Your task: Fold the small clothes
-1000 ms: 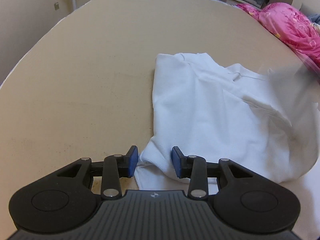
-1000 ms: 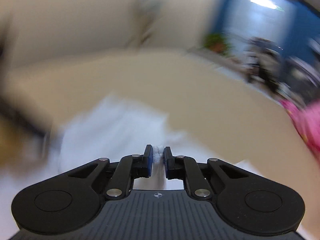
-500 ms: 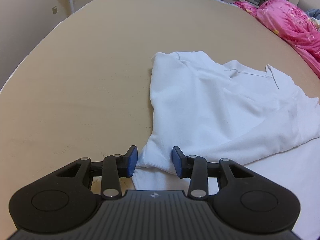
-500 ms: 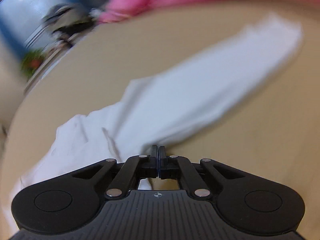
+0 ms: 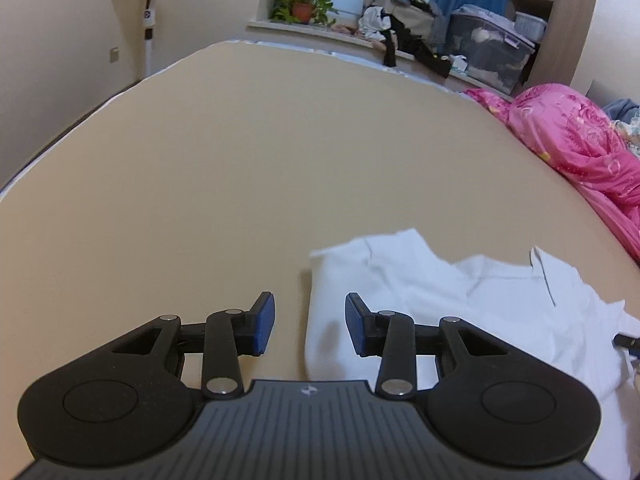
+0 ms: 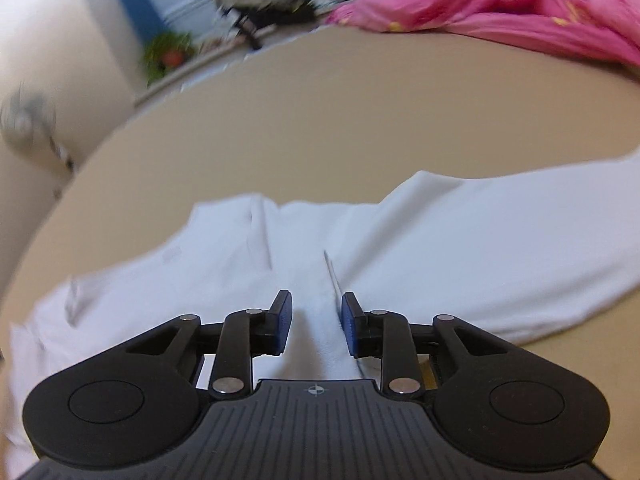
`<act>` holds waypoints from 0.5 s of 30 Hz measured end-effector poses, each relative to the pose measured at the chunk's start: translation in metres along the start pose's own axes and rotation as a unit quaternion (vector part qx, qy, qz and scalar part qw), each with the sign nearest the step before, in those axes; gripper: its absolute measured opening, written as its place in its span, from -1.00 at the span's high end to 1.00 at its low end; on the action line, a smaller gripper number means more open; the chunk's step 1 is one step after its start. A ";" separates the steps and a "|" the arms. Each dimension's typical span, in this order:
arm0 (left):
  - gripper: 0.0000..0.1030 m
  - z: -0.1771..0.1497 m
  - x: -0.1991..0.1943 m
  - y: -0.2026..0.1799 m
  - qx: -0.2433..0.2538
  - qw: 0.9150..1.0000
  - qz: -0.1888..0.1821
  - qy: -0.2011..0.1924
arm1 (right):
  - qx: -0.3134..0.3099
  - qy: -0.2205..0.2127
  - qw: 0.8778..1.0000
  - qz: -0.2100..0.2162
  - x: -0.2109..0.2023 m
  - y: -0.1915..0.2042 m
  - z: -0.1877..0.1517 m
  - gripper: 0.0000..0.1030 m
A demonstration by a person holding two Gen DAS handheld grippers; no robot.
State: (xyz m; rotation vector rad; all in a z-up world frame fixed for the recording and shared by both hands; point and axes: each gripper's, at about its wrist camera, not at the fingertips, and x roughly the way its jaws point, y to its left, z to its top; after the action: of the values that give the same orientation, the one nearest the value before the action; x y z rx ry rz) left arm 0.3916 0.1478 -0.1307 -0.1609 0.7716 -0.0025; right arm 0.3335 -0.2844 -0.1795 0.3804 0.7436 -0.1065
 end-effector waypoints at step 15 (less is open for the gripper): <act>0.88 0.015 0.034 0.018 -0.028 0.999 0.021 -0.035 | -0.036 -0.145 0.989 0.007 -0.023 0.010 0.022 0.85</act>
State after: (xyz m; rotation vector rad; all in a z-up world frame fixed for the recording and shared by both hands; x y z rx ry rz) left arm 0.4249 0.1657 -0.1464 -0.1964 0.7043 0.0633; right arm 0.3332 -0.2845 -0.1458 0.2932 0.4558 -0.1192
